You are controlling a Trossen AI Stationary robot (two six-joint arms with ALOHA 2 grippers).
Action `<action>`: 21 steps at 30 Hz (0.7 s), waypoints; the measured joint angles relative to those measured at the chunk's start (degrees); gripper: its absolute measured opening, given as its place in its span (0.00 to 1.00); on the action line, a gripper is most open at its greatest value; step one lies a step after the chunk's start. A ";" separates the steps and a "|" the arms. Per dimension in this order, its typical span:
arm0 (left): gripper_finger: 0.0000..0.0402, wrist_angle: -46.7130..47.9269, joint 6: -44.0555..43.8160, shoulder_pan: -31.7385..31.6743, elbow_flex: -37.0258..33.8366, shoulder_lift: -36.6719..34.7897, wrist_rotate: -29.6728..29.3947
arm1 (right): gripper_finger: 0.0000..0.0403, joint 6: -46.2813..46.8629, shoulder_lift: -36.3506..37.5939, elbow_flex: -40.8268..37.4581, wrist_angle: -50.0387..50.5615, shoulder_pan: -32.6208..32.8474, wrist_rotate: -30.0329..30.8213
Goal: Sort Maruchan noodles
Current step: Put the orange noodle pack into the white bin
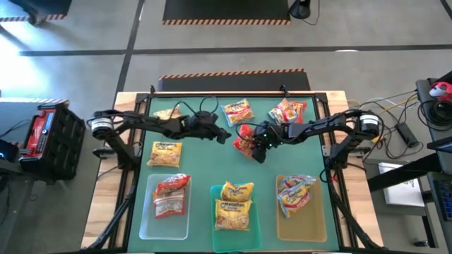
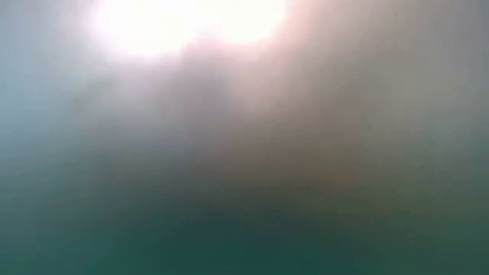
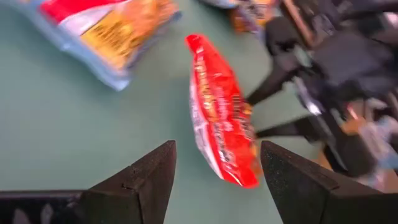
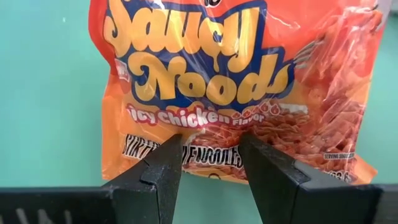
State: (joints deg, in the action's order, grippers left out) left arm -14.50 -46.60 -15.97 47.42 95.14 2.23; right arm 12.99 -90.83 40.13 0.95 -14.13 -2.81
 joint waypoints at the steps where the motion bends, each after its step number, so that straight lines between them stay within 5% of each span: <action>1: 0.54 -0.32 -0.91 0.00 0.06 0.92 -0.34 | 0.40 -0.04 0.00 0.02 -0.59 0.00 0.28; 21: 0.54 -3.84 -0.83 -1.41 13.04 16.91 5.84 | 0.40 0.52 -0.02 0.05 -1.12 0.13 0.51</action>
State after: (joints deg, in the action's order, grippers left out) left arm -18.35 -47.43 -17.38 60.46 112.05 8.07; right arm 13.52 -90.85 40.18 -0.17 -14.00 -2.30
